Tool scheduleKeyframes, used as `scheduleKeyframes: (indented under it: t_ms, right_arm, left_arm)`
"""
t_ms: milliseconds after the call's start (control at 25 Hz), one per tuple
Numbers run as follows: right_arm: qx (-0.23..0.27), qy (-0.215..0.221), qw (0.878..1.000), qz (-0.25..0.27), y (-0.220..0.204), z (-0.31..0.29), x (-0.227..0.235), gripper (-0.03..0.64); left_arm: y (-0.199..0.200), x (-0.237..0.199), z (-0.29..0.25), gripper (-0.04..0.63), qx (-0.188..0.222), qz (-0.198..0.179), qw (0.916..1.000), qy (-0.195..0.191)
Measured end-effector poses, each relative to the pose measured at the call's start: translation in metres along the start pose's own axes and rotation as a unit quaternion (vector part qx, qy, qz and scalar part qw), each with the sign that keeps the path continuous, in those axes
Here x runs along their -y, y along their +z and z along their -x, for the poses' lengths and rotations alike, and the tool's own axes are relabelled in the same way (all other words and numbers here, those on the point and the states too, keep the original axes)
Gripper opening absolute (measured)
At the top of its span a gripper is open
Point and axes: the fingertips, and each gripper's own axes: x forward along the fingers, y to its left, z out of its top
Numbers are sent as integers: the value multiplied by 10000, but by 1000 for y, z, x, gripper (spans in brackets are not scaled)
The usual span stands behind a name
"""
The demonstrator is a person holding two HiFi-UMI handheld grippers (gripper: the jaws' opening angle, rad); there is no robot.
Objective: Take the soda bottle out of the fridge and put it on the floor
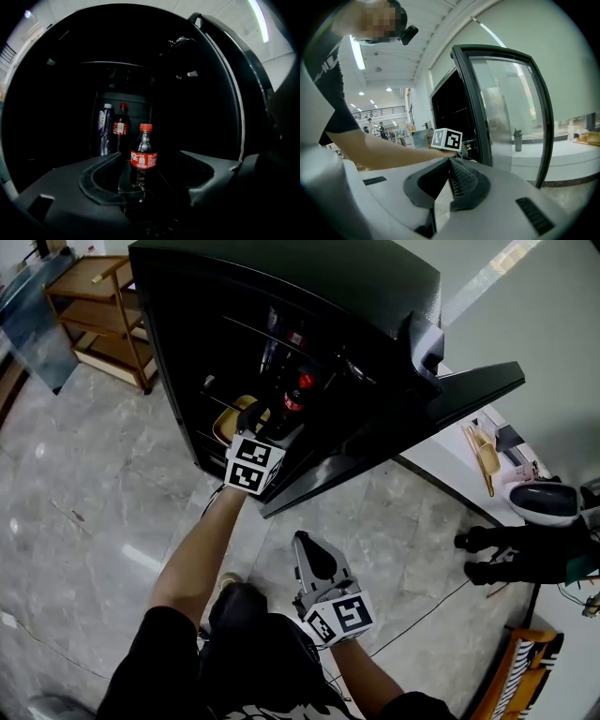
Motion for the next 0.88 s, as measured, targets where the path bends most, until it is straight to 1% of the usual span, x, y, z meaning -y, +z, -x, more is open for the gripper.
scheduleKeyframes:
  t_ms: [200, 320, 480, 680, 880]
  right_arm:
    - [-79, -117, 9999, -90, -11, -4, 10, 23]
    - [-36, -226, 9997, -98, -15, -4, 18, 23]
    - [-51, -323, 9993, -169, -21, 1, 25, 23]
    - [-88, -431, 9985, -316, -26, 10, 29, 23]
    - [-143, -487, 9982, -332, -32, 13, 33, 23]
  left_arm:
    - [-8, -5, -37, 359, -58, -29, 10000, -50]
    - [-13, -8, -55, 351, -196, -161, 9997, -42]
    - [-19, -11, -67, 293, -326, -272, 9991, -50]
    - [-19, -11, -76, 293, -301, -250, 9992, -74]
    - [-21, -12, -87, 304, -345, -285, 9990, -60]
